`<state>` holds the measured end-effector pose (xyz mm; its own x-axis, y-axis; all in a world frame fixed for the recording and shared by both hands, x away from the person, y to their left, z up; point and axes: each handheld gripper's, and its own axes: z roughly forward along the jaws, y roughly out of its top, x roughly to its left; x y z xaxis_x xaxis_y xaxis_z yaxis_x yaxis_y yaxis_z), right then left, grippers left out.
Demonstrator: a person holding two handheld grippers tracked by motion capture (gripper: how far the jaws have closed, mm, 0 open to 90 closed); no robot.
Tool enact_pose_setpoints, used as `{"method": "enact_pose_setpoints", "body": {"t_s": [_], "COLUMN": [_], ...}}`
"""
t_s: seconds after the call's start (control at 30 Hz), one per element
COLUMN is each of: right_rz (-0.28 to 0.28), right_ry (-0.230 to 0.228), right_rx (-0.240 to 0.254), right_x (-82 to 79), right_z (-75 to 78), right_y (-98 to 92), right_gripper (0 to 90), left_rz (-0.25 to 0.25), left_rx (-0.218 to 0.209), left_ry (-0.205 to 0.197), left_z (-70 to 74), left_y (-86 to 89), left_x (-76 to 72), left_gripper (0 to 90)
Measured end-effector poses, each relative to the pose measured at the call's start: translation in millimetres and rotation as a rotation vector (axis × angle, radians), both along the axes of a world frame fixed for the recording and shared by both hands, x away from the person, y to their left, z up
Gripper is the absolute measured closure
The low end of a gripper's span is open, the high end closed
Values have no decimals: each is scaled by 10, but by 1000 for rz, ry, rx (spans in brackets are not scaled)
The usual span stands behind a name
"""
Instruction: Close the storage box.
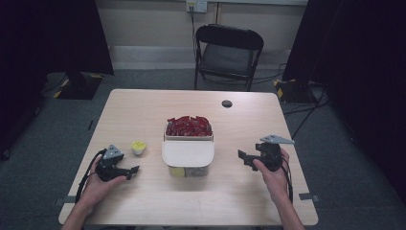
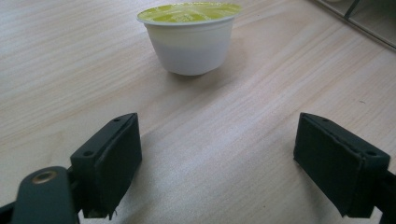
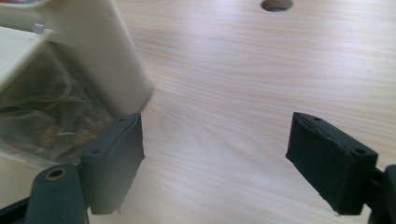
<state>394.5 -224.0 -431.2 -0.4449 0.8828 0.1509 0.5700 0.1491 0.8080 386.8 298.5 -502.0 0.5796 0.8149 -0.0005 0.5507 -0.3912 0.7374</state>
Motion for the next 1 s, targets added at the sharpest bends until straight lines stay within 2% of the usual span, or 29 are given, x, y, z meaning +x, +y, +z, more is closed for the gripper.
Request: {"method": "enact_pose_setpoints", "body": {"t_s": [0.07, 0.17, 0.23, 0.33, 0.5, 0.63, 0.7, 0.8, 0.87, 1.0], "right_rz": [-22, -57, -76, -94, -97, -110, -105, -102, -112, -149], "right_ry": [6, 23, 32, 41, 96, 119, 127, 155, 145, 112], "right_rx": [-9, 7, -17, -18, -73, -130, -132, -176, -208, -226], "right_x": [15, 36, 56, 73, 104, 125, 126, 111, 103, 99], "right_z": [-46, -125, -163, -208, -360, -444, -486, -589, -600, -641], "right_y": [-53, -146, -192, -237, -284, -297, -297, -266, -253, -237], "right_gripper": [183, 183, 183, 183, 183, 179, 179, 174, 173, 133], "left_rz": [4, 8, 9, 9, 8, 9, 9, 8, 8, 9], "left_rx": [4, -2, -3, -3, -3, -2, -3, -3, -3, -3], "left_ry": [1, 0, 0, 0, 0, 0, 0, 0, 0, 0], "left_z": [3, -1, -1, -1, -1, -1, -1, -1, -1, -1], "left_y": [-1, 1, 0, 1, 1, 1, 0, 1, 1, 1], "left_x": [-1, 4, 4, 5, 5, 4, 4, 5, 5, 5], "left_gripper": [146, 146, 146, 146, 146, 146, 146, 146, 146, 146]}}
